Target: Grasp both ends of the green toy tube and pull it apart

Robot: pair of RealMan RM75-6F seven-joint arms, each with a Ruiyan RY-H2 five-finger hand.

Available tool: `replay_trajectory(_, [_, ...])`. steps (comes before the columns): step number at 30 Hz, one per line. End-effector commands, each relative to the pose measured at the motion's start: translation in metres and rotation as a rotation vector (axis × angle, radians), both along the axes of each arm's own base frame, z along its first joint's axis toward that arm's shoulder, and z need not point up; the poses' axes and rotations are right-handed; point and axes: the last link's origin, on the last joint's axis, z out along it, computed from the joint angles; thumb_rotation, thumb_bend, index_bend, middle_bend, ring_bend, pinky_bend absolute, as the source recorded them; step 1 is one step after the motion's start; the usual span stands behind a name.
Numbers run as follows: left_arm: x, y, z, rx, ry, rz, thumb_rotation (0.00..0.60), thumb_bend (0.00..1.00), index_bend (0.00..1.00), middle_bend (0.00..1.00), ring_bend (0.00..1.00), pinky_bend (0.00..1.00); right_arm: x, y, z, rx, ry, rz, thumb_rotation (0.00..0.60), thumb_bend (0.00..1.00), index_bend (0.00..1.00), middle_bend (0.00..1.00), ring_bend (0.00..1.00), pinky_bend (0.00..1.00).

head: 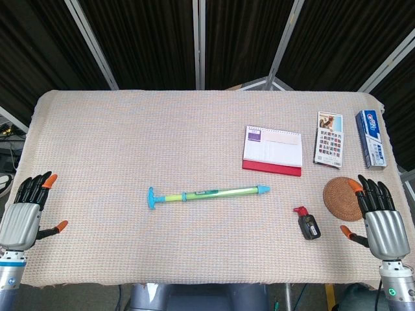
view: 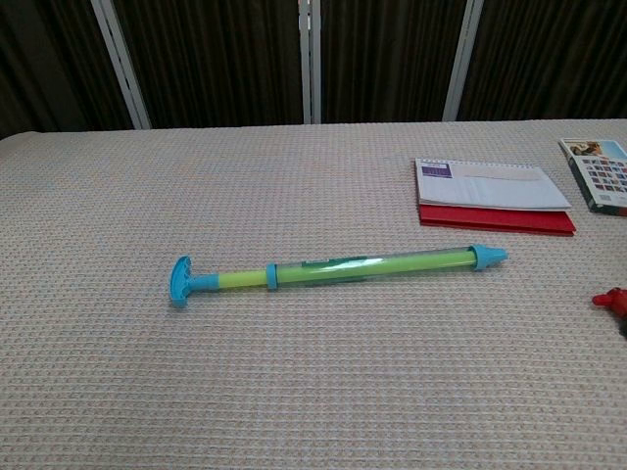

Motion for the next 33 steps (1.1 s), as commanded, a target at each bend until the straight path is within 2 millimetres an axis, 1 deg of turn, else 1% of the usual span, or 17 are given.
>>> replay_trajectory(1, [-0.001, 0.0, 0.001, 0.002, 0.004, -0.004, 0.6, 0.0, 0.0, 0.0, 0.0, 0.0, -0.001, 0.001, -0.001, 0.005, 0.016, -0.007, 0.6, 0.0, 0.0, 0.0, 0.0, 0.0])
replay_trajectory(7, [-0.003, 0.003, 0.003, -0.007, -0.008, -0.001, 0.6, 0.0, 0.0, 0.0, 0.0, 0.0, 0.0, -0.004, -0.007, 0.039, -0.023, -0.013, 0.6, 0.0, 0.0, 0.0, 0.0, 0.0])
replay_trajectory(8, [-0.003, 0.004, 0.003, -0.01, -0.008, -0.001, 0.6, 0.0, 0.0, 0.0, 0.0, 0.0, 0.001, -0.007, -0.009, 0.049, -0.028, -0.012, 0.6, 0.0, 0.0, 0.04, 0.01, 0.0])
replay_trajectory(9, [-0.002, 0.006, 0.002, -0.014, -0.007, -0.001, 0.6, 0.0, 0.0, 0.0, 0.0, 0.0, 0.005, -0.014, -0.013, 0.068, -0.03, -0.001, 0.6, 0.0, 0.0, 0.11, 0.07, 0.0])
replay_trajectory(10, [-0.002, 0.007, 0.002, -0.015, -0.006, -0.001, 0.6, 0.0, 0.0, 0.0, 0.0, 0.0, 0.007, -0.02, -0.016, 0.083, -0.028, 0.006, 0.6, 0.0, 0.0, 0.26, 0.21, 0.03])
replay_trajectory(11, [-0.002, 0.008, 0.002, -0.016, -0.005, 0.0, 0.6, 0.0, 0.0, 0.0, 0.0, 0.0, 0.01, -0.024, -0.018, 0.098, -0.026, 0.014, 0.6, 0.0, 0.0, 0.47, 0.43, 0.16])
replay_trajectory(12, [-0.002, 0.01, 0.001, -0.018, -0.003, 0.0, 0.6, 0.0, 0.0, 0.0, 0.0, 0.0, 0.017, -0.036, -0.026, 0.136, -0.031, 0.038, 0.6, 0.0, 0.0, 0.6, 0.58, 0.28])
replay_trajectory(13, [-0.002, 0.012, 0.0, -0.021, 0.0, 0.001, 0.6, 0.0, 0.0, 0.0, 0.0, 0.0, 0.024, -0.049, -0.033, 0.179, -0.036, 0.051, 0.6, 0.0, 0.0, 0.73, 0.74, 0.51])
replay_trajectory(14, [-0.002, 0.014, 0.0, -0.023, 0.003, 0.002, 0.6, 0.0, 0.0, 0.0, 0.0, 0.0, 0.029, -0.059, -0.038, 0.214, -0.034, 0.058, 0.6, 0.0, 0.0, 0.82, 0.85, 0.72])
replay_trajectory(16, [-0.001, 0.016, -0.001, -0.022, 0.012, 0.004, 0.6, 0.0, 0.0, 0.0, 0.0, 0.0, 0.044, -0.079, -0.051, 0.285, -0.021, 0.071, 0.6, 0.0, 0.0, 0.91, 0.94, 0.92])
replay_trajectory(17, [-0.001, 0.017, -0.001, -0.022, 0.015, 0.006, 0.6, 0.0, 0.0, 0.0, 0.0, 0.0, 0.05, -0.085, -0.055, 0.307, -0.019, 0.072, 0.6, 0.0, 0.0, 0.94, 0.98, 0.98])
replay_trajectory(21, [-0.002, 0.018, -0.002, -0.022, 0.023, 0.012, 0.6, 0.0, 0.0, 0.0, 0.0, 0.0, 0.068, -0.1, -0.073, 0.39, -0.017, 0.078, 0.6, 0.0, 0.01, 1.0, 1.0, 1.0])
replay_trajectory(23, [-0.003, 0.019, -0.003, -0.023, 0.029, 0.018, 0.6, 0.0, 0.0, 0.0, 0.0, 0.0, 0.081, -0.109, -0.087, 0.452, -0.011, 0.078, 0.6, 0.0, 0.05, 1.0, 1.0, 1.0])
replay_trajectory(25, [-0.004, 0.019, -0.004, -0.025, 0.037, 0.024, 0.6, 0.0, 0.0, 0.0, 0.0, 0.0, 0.095, -0.119, -0.103, 0.497, 0.008, 0.086, 0.6, 0.0, 0.14, 1.0, 1.0, 1.0])
replay_trajectory(27, [-0.006, 0.02, -0.004, -0.026, 0.044, 0.03, 0.6, 0.0, 0.0, 0.0, 0.0, 0.0, 0.106, -0.128, -0.118, 0.521, 0.027, 0.095, 0.6, 0.0, 0.21, 1.0, 1.0, 1.0])
replay_trajectory(29, [-0.009, 0.021, -0.005, -0.032, 0.049, 0.043, 0.6, 0.0, 0.0, 0.0, 0.0, 0.0, 0.118, -0.139, -0.139, 0.542, 0.055, 0.113, 0.6, 0.0, 0.23, 1.0, 1.0, 1.0])
replay_trajectory(33, [-0.01, 0.022, -0.007, -0.035, 0.053, 0.051, 0.6, 0.0, 0.0, 0.0, 0.0, 0.0, 0.125, -0.146, -0.157, 0.544, 0.093, 0.119, 0.6, 0.04, 0.28, 1.0, 1.0, 1.0])
